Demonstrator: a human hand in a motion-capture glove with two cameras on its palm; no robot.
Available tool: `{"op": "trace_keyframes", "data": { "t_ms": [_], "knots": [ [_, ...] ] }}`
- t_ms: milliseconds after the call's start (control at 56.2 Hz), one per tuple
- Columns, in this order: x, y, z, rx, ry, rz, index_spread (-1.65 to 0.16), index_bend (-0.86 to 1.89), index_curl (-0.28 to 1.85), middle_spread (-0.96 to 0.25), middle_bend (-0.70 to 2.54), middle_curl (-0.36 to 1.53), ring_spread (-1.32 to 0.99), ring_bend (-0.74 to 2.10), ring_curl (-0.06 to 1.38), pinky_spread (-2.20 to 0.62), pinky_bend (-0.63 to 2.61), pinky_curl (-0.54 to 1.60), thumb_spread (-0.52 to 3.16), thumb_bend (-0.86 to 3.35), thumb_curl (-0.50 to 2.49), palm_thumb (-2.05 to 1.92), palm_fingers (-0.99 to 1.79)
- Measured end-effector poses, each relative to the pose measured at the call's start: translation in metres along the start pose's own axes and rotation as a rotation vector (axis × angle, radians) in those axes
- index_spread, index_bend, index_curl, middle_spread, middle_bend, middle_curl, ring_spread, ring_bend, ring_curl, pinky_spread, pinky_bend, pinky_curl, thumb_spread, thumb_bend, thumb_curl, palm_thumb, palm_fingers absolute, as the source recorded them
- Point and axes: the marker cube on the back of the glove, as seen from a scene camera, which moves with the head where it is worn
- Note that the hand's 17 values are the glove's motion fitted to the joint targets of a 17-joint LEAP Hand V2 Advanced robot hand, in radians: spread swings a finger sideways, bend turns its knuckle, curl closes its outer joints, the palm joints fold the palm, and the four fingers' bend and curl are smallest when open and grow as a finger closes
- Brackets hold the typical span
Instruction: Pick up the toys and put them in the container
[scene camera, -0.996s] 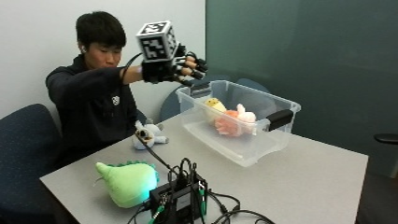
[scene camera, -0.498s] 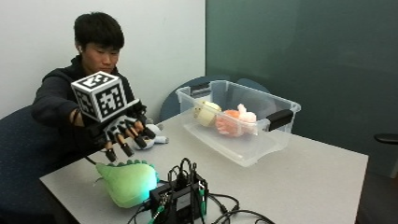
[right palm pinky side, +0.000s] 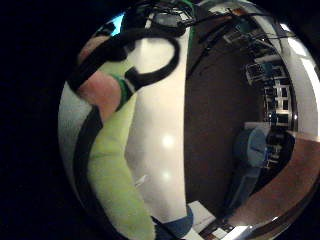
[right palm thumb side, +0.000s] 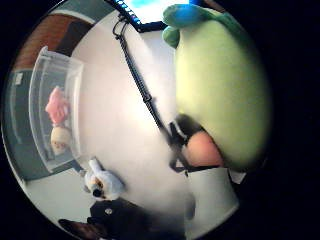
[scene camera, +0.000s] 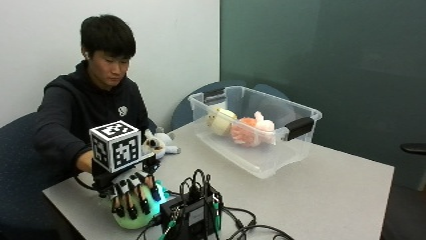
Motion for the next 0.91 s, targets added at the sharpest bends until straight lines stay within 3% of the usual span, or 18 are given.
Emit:
{"op": "trace_keyframes", "data": {
  "t_ms": [53, 89, 107, 231, 445, 747, 907],
  "knots": [
    [0.0, -0.002, 0.004, 0.053, -0.012, -0.031, -0.3, 0.07, 0.22, -0.04, 0.28, 0.33, -0.09, 0.9, 0.44, -0.11, 1.13, 0.37, 1.29, 0.06, 0.39, 0.43, 0.42],
    [-0.002, -0.003, 0.007, 0.096, -0.03, -0.051, -0.3, 0.07, 0.21, -0.05, 0.29, 0.33, -0.12, 0.93, 0.44, -0.14, 1.13, 0.36, 1.32, 0.09, 0.4, 0.48, 0.41],
    [-0.003, -0.003, 0.007, 0.117, -0.041, -0.059, -0.3, 0.04, 0.2, -0.09, 0.4, 0.37, -0.17, 1.06, 0.49, -0.19, 1.16, 0.38, 1.33, 0.1, 0.41, 0.51, 0.67],
    [-0.011, -0.007, -0.001, 0.232, -0.074, -0.064, -0.28, 0.07, 0.13, -0.18, 0.62, 0.47, -0.26, 1.27, 0.55, -0.28, 1.3, 0.44, 1.22, 0.15, 0.49, 0.67, 0.94],
    [-0.071, 0.014, -0.08, 0.284, -0.244, -0.151, -0.33, 0.24, 0.14, -0.24, 0.91, 0.64, -0.32, 1.34, 0.62, -0.33, 1.29, 0.5, 0.88, 0.13, 0.65, 0.76, 1.01],
    [-0.269, 0.05, -0.265, 0.587, -0.413, -0.55, -0.37, 0.38, 0.21, -0.27, 0.97, 0.77, -0.36, 1.35, 0.65, -0.36, 1.27, 0.54, 0.59, 0.09, 0.8, 0.77, 0.97],
    [-0.345, 0.028, -0.272, 0.62, -0.405, -0.495, -0.38, 0.41, 0.24, -0.27, 0.95, 0.81, -0.36, 1.38, 0.66, -0.36, 1.3, 0.56, 0.52, 0.08, 0.86, 0.77, 0.92]
  ]
}}
